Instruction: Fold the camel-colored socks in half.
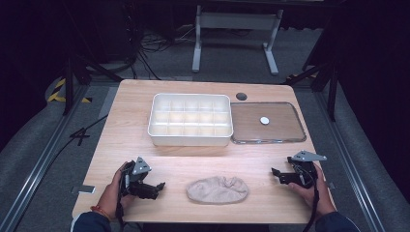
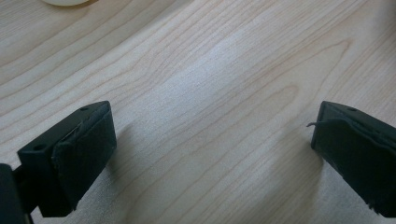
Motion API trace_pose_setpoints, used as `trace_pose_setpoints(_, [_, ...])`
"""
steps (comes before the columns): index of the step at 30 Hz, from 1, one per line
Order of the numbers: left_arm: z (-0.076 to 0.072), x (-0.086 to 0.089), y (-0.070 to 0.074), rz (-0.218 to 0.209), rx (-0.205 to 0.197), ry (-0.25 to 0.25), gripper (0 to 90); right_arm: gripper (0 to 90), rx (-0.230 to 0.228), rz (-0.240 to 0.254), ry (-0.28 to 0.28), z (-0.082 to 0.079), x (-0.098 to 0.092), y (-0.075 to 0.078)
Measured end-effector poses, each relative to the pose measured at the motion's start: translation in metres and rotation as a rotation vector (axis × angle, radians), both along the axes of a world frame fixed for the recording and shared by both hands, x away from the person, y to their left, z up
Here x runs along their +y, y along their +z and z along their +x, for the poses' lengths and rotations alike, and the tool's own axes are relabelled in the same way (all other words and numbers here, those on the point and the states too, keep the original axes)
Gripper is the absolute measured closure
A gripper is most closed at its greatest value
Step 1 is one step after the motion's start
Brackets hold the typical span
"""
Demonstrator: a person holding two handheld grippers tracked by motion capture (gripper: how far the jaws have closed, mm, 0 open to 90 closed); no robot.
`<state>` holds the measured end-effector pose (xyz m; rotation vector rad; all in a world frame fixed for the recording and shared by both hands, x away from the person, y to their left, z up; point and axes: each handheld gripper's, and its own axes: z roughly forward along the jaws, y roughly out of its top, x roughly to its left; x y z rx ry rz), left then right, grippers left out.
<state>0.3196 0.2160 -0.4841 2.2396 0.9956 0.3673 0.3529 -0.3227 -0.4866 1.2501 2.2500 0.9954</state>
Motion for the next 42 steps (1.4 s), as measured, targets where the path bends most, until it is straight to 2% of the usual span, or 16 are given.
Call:
trace_pose_setpoints(3, [0.000,0.000,0.000,0.000,0.000,0.000,0.2,16.5,-0.002,-0.001,-0.004,0.000,0.000,0.000])
trace_pose_setpoints(5, [0.000,0.001,0.001,0.019,-0.012,-0.004,0.2,16.5,-0.002,-0.002,-0.005,-0.001,0.000,0.000])
trace_pose_setpoints(6, [-0.001,0.001,0.000,0.003,0.004,0.003,0.2,16.5,-0.002,-0.002,-0.005,-0.001,0.000,0.000])
trace_pose_setpoints(17, [-0.006,0.000,0.000,0.005,0.001,0.005,0.3,18.1,0.005,-0.005,0.007,-0.001,0.000,0.001])
trace_pose_setpoints(20, [-0.005,0.002,0.000,0.002,0.001,-0.018,0.2,31.8,0.003,0.001,0.002,-0.002,-0.002,0.003])
trace_pose_setpoints(21, [-0.005,0.002,0.000,0.002,0.001,-0.018,0.3,31.8,0.003,0.001,0.002,-0.002,-0.002,0.003])
trace_pose_setpoints(25, [-0.004,0.002,0.000,0.001,0.002,-0.025,0.3,45.0,-0.002,0.042,0.010,-0.004,-0.001,0.008])
trace_pose_setpoints(26, [-0.004,0.002,0.000,0.002,0.002,-0.026,0.3,53.6,-0.017,0.064,0.035,-0.006,0.002,0.014])
trace_pose_setpoints(27, [-0.004,0.002,0.000,0.002,0.002,-0.026,0.3,53.6,-0.017,0.064,0.035,-0.006,0.002,0.014])
trace_pose_setpoints(28, [-0.004,0.002,0.000,0.002,0.002,-0.026,0.3,62.5,-0.026,0.087,0.059,-0.008,0.008,0.020])
trace_pose_setpoints(29, [-0.004,0.002,0.000,0.002,0.002,-0.026,0.3,62.5,-0.026,0.087,0.059,-0.008,0.008,0.020])
trace_pose_setpoints(32, [-0.004,0.002,0.000,0.001,0.002,-0.026,0.3,69.3,-0.053,0.095,0.122,-0.015,0.023,0.029])
trace_pose_setpoints(37, [-0.005,0.002,0.000,0.004,0.002,-0.023,0.3,79.5,-0.066,0.126,0.231,-0.025,0.056,0.040])
trace_pose_setpoints(40, [-0.005,0.002,0.000,0.006,0.003,-0.021,0.3,84.7,-0.086,0.135,0.321,-0.035,0.089,0.047])
trace_pose_setpoints(41, [-0.005,0.002,0.000,0.003,0.000,-0.023,0.3,84.7,-0.086,0.135,0.321,-0.035,0.089,0.047])
trace_pose_setpoints(42, [-0.005,0.002,0.001,0.009,0.002,-0.023,0.3,85.7,-0.094,0.141,0.374,-0.041,0.107,0.050])
